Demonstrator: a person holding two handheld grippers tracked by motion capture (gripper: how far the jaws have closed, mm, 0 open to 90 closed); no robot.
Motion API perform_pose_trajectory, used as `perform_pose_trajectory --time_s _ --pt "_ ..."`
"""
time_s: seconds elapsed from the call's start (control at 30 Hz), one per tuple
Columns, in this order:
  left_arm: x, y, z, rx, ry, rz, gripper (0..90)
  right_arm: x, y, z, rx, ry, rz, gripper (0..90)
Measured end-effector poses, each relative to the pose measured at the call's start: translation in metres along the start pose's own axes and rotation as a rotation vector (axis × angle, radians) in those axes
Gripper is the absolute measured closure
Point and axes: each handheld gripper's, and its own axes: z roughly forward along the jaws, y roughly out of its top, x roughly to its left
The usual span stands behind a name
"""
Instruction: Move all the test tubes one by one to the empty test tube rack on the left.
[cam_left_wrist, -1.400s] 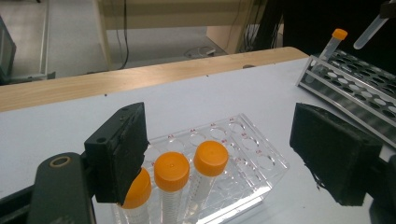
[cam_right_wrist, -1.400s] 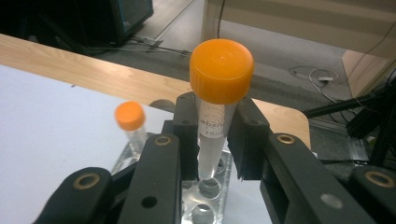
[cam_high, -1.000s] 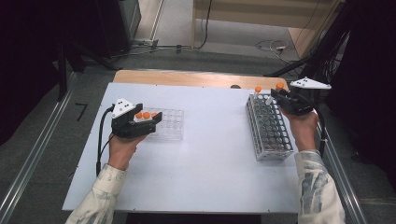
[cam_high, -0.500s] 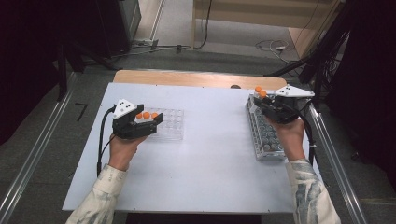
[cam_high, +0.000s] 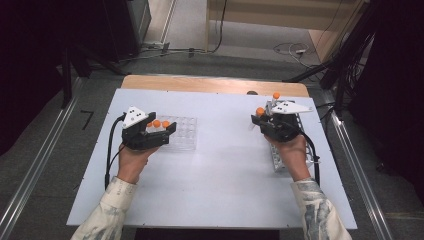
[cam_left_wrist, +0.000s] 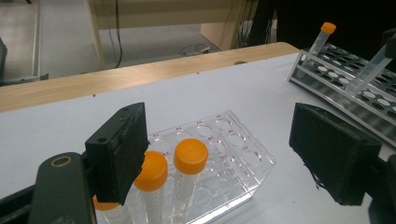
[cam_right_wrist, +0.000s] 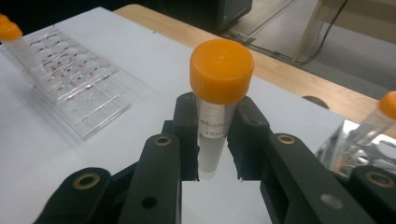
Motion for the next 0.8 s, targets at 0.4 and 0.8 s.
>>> perform_pose_trajectory --time_s 0.4,0.8 --pt "-0.008 -0.002 0.004 0.013 -0.019 0.024 19.8 0.030 -0.005 0.014 0.008 0.082 -0.014 71.9" --pt "-0.022 -0.004 0.007 0.017 -0.073 0.043 19.7 0.054 -0.010 0.030 0.035 0.137 -0.048 71.9"
